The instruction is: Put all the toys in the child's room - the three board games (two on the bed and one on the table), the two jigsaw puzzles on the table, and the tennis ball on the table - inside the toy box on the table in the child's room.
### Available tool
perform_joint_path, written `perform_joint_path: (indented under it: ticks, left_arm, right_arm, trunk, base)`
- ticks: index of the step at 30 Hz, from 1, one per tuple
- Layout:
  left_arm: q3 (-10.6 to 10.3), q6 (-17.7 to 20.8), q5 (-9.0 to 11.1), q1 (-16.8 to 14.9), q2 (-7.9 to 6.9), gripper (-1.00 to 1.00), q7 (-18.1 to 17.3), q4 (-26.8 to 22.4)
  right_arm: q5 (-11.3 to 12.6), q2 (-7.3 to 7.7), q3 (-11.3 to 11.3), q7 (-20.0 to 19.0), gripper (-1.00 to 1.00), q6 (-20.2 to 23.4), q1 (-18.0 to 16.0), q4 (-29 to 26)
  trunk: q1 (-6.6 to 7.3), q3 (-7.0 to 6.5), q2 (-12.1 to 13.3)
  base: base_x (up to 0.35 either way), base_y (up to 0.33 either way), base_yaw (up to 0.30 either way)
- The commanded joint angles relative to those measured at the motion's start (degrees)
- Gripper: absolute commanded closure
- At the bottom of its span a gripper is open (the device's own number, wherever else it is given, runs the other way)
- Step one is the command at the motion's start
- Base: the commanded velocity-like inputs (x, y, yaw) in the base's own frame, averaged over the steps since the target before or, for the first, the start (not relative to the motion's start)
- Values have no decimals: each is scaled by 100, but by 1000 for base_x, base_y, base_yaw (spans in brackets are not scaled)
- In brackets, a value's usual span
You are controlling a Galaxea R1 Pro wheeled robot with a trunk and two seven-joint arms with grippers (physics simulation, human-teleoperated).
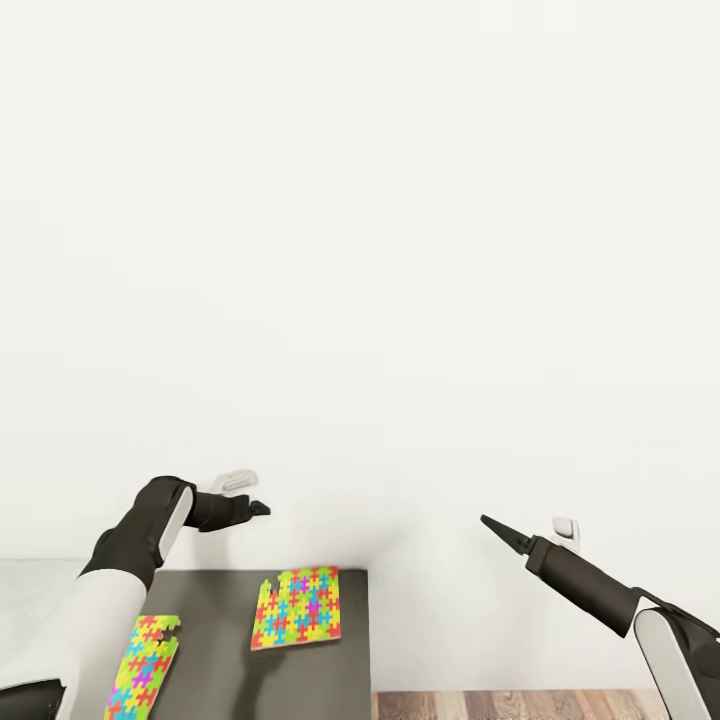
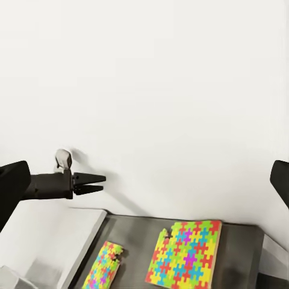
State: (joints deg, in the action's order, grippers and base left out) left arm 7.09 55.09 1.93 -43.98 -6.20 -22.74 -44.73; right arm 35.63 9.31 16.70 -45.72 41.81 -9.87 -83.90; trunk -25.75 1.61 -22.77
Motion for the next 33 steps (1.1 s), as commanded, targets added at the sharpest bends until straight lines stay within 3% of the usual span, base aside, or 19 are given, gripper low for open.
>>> perform_joint_path:
  ticks: [1, 33]
  left_arm:
    - [8, 36, 18, -6, 4, -100, -3, -3]
    - [-23, 29, 18, -6, 14, -100, -10, 98]
  right_arm:
    - [23, 2, 6, -6, -100, 36, -6, 0]
    - [22, 22, 8, -16, -100, 61, -6, 5]
  trunk:
    - [-4, 23, -14]
    - [-4, 323, -14]
  base:
    - [0, 0, 0]
    - [0, 0, 0]
